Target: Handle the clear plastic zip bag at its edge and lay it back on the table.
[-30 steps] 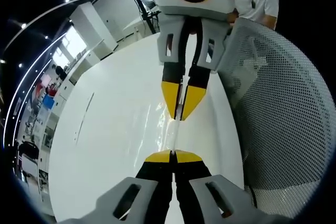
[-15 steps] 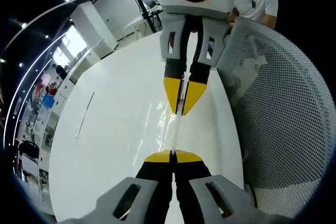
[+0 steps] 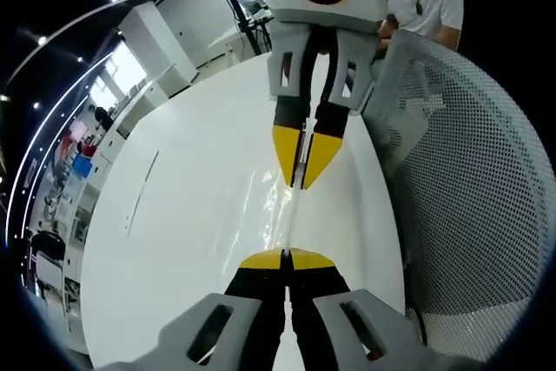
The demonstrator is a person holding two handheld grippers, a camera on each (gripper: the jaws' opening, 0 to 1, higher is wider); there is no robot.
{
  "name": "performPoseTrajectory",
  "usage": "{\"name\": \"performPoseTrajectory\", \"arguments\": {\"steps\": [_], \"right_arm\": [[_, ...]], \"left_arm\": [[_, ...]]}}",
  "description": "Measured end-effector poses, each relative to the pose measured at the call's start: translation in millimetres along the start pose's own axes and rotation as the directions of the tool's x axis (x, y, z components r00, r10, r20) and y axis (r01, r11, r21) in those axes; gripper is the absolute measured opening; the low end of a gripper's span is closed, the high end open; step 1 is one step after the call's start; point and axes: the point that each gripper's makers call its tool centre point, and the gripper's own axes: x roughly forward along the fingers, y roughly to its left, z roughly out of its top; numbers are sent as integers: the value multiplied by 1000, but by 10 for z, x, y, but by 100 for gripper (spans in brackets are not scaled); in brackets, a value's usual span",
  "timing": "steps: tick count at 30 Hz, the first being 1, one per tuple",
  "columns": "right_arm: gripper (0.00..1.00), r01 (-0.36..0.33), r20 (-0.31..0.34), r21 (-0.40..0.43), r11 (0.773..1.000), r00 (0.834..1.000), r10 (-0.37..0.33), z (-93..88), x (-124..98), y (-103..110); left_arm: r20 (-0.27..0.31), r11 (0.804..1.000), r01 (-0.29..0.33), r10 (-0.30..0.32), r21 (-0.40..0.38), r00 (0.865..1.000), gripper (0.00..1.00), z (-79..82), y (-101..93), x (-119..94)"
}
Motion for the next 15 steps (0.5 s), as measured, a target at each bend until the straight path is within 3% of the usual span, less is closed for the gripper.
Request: {"name": "performPoseTrajectory", "arguments": {"steps": [15], "right_arm": [[0, 4, -2, 3, 1000, 1000, -4, -4, -1, -10]], "left_arm": [[2, 1000, -4, 4, -3, 1000, 0, -1, 6, -5]]}}
